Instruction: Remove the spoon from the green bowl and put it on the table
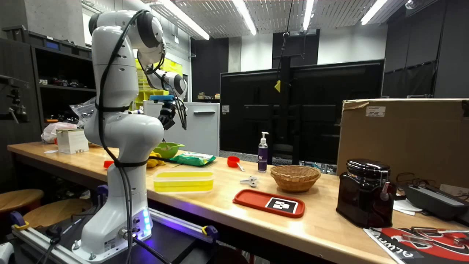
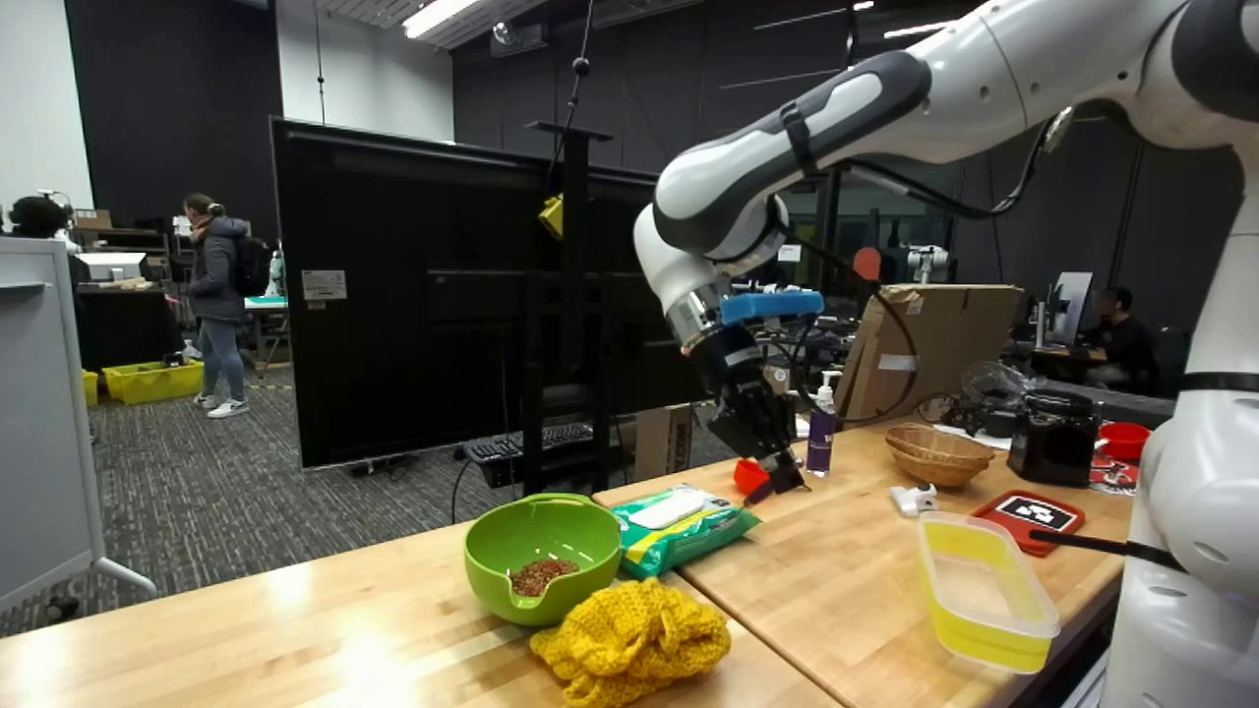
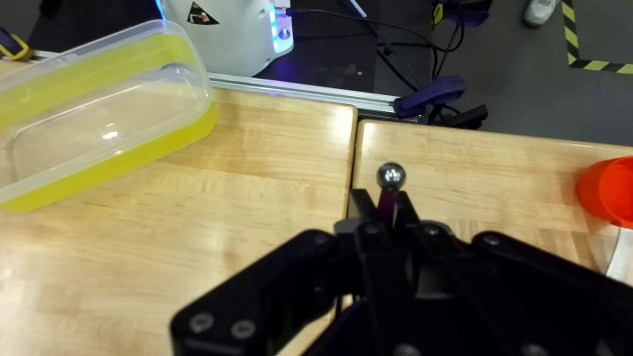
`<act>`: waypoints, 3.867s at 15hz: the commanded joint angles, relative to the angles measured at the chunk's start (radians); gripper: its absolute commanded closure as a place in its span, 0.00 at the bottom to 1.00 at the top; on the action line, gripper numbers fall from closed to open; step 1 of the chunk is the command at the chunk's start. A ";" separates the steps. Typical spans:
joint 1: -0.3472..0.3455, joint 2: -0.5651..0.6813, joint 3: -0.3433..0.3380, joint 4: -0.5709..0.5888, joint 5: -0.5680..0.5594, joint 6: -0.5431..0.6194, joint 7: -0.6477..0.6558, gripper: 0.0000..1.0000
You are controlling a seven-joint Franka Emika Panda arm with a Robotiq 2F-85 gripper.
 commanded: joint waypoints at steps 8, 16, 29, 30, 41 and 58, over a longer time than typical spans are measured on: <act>-0.018 -0.180 -0.002 -0.377 0.021 0.274 -0.105 0.98; -0.023 -0.274 -0.060 -0.547 -0.019 0.596 -0.402 0.98; -0.108 -0.439 -0.207 -0.583 -0.093 0.478 -0.510 0.98; -0.112 -0.432 -0.212 -0.581 -0.090 0.477 -0.511 0.98; -0.123 -0.294 -0.273 -0.616 -0.010 0.617 -0.557 0.98; -0.101 -0.161 -0.219 -0.617 0.147 0.649 -0.594 0.24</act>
